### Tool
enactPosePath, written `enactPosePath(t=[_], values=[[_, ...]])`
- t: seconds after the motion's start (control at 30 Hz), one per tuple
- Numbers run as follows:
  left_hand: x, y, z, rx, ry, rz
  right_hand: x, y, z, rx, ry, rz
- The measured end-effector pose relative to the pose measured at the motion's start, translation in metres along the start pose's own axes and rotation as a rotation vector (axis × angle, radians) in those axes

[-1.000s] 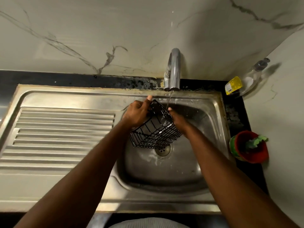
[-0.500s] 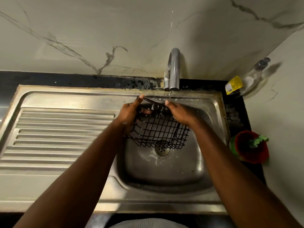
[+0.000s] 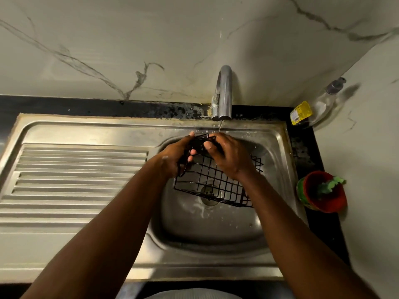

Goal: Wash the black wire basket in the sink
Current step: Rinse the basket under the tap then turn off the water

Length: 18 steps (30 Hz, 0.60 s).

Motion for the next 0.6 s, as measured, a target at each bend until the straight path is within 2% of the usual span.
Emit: enactPosePath(t=[0.07,0.13,0.23,0.33,0.4,0.6], values=[[0.006,0.005,0.001,-0.017,-0.020,-0.018,0.003,-0.003,-0.027,-0.005,0.072,0.089],[0.011,0.012,0.005,-0.016,-0.053,-0.027,0.001,-0.002,-0.041,0.009,0.129,0.090],[0.018,0.021,0.010,-0.007,-0.073,-0.090,-0.003,-0.001,-0.041,0.051,0.218,-0.020],[0.025,0.021,0.010,0.002,-0.050,-0.130,-0.006,0.000,-0.028,-0.036,0.254,-0.166],[0.028,0.019,0.009,0.007,-0.035,-0.132,-0.007,0.006,-0.021,-0.092,0.267,-0.197],[0.032,0.007,0.007,-0.063,-0.034,-0.151,0.003,0.019,-0.001,-0.201,0.275,-0.088]])
Point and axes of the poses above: each hand's wrist, its own x-axis towards the middle knuckle, its own y-axis out of the palm, z = x × y, the point moved 8 cm from there along x, towards the middle knuckle, and after that the axes turned 5 degrees about y, right-handed, at the moved point
